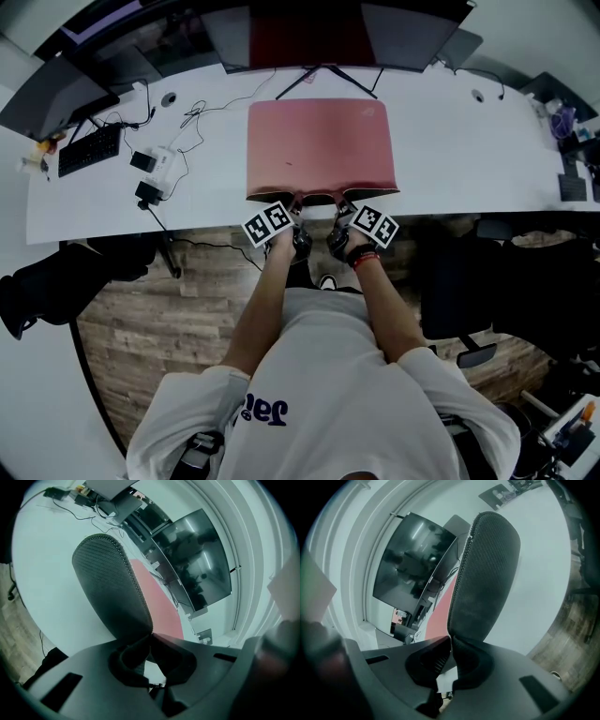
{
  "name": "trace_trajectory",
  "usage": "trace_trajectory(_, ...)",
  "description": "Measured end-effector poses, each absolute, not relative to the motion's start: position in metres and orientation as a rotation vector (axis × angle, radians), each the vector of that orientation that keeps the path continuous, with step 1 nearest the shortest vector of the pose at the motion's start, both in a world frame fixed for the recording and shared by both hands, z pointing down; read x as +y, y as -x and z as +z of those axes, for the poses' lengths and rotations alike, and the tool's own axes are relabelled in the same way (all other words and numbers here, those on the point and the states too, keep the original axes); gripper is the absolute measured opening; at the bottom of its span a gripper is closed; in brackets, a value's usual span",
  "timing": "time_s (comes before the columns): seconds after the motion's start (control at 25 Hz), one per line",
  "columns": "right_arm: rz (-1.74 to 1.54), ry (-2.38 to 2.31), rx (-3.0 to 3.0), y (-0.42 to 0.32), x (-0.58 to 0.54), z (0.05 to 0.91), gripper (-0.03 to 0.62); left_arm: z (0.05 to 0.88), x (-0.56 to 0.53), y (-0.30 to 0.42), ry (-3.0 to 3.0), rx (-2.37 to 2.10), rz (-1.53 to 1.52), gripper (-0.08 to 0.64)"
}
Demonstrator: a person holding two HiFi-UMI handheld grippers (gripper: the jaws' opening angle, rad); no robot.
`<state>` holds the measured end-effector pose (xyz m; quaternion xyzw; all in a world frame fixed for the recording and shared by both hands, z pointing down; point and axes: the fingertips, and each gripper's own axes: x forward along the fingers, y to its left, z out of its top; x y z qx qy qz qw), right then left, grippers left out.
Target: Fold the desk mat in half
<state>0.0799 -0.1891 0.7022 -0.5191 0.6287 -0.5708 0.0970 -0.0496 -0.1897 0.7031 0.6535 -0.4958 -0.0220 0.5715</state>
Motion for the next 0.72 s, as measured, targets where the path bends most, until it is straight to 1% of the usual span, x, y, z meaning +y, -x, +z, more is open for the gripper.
trace_trajectory(0.72, -1.707, 1.546, 1.813, -0.080, -0.228, 0.698, 0.034, 0.700, -0.231, 0.050, -1.510, -1.160, -0.053, 0.029)
